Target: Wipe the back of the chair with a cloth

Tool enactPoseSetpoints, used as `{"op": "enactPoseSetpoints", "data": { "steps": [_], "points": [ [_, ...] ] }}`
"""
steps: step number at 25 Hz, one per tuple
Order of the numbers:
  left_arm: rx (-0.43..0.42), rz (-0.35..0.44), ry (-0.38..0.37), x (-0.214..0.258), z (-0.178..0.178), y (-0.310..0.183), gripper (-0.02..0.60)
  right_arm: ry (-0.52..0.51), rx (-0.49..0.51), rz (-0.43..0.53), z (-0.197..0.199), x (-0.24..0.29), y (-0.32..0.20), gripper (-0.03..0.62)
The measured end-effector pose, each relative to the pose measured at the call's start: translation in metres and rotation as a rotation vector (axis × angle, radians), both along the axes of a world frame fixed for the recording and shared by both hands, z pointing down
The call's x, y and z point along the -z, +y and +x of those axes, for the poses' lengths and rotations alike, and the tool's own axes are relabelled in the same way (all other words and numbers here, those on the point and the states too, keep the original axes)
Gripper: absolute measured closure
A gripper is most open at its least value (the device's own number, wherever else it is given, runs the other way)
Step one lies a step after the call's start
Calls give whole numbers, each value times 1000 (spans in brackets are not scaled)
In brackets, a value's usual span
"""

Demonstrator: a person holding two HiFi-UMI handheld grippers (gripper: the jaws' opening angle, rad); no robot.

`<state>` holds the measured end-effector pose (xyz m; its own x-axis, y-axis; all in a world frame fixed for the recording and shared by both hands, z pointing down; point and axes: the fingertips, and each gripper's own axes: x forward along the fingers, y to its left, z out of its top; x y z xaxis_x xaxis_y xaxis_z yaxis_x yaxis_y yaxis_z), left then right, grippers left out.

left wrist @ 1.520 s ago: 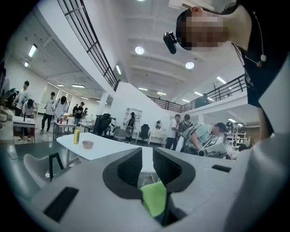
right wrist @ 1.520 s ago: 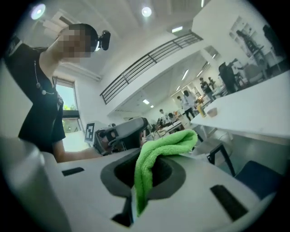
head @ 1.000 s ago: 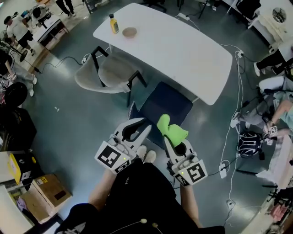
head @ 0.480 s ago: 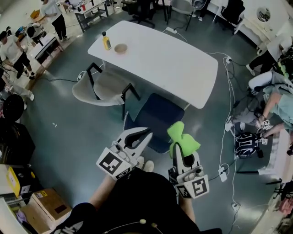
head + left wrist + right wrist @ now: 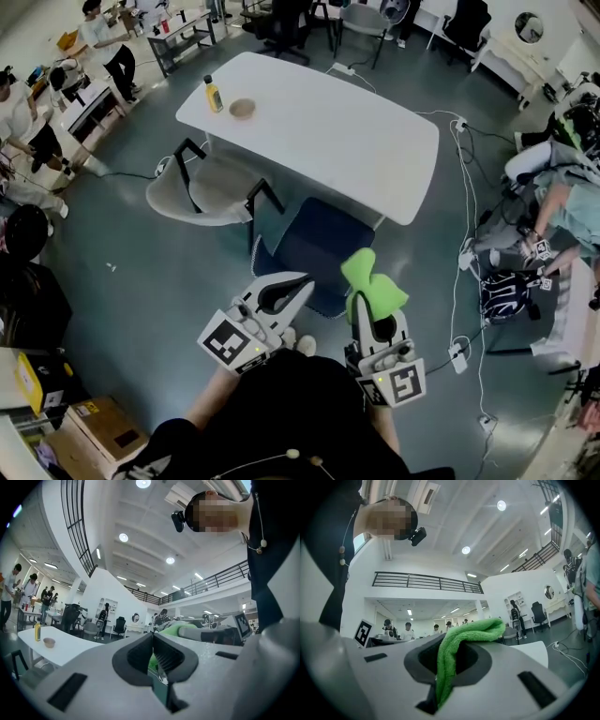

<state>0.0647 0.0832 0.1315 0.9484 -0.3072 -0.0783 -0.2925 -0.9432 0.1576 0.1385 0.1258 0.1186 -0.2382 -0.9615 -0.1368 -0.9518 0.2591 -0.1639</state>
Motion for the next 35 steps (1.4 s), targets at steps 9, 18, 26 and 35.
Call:
{"op": "enactPoseSetpoints", "data": {
  "steps": [9,18,26,35],
  "points": [
    [-1,-2,16,1,-2,-7,575,13,-18,1,0,3,0,576],
    [25,-16,15,-2,-7,-10,575,-5,-12,6,-2,4,7,576],
    [23,-20,15,-1,-6,-4,575,1,-17,2,1,8,14,576],
    [28,-18,9,-3,-1,-1,575,2,-14,5,7,7,17,576]
  ]
}}
